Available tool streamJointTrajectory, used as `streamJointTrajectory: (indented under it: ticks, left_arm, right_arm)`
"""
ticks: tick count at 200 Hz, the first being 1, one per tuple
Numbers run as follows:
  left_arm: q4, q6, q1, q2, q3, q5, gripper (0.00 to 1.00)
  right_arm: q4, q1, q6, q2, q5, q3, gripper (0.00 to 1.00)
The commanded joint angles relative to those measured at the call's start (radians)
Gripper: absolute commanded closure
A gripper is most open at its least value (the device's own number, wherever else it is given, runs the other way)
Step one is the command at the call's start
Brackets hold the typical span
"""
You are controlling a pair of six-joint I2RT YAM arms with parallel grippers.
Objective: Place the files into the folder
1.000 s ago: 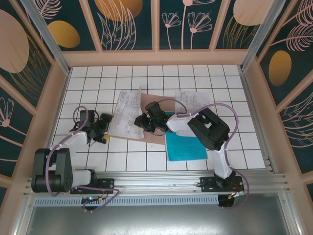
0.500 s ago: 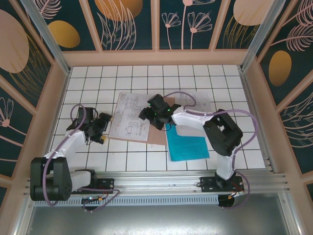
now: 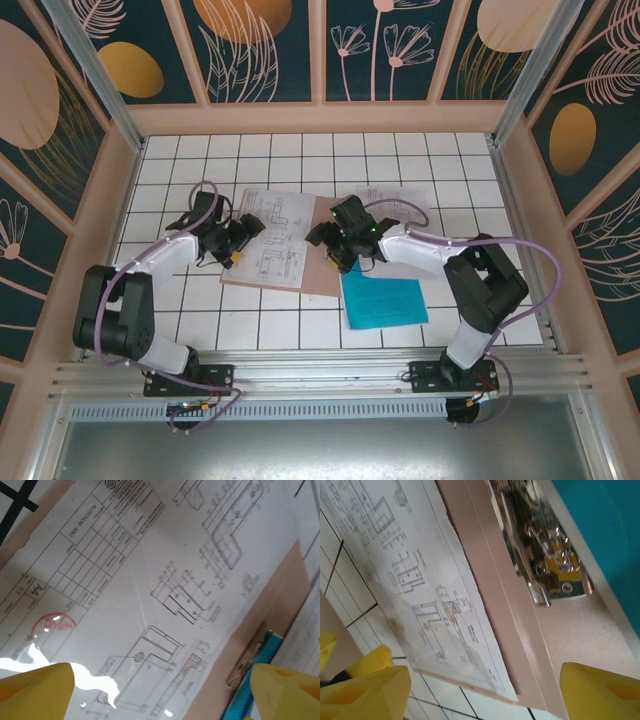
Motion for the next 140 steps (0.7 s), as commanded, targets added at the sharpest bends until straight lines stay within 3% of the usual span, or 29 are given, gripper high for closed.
streamJointTrajectory:
  ticks: [1,43,95,140]
  left_arm:
    - [0.035,0.088,-0.015,0.054,0.008,0.035,0.1]
    - [0.044,0.066,-0.019,0.052,-0.062,0.011,0.1]
    - [0.093,-0.005,-0.033,0.003,-0.168,0.05,0.1]
    - [0.143,-0.075,-0.086,0.003,-0.189,0.106,0.1]
  right_arm:
    - [0.064,0.005,0.063,0.033,-0.075,-0.034,0.21]
    - [0.036,0.0,0.027,0.106,-0.068,-0.007,0.21]
    - [-0.092,-0.044,-0.126,0.141,0.049,0.061,0.2]
    - [-0.091,-0.102,-0.218,0.167,0.034,0.083,0.2]
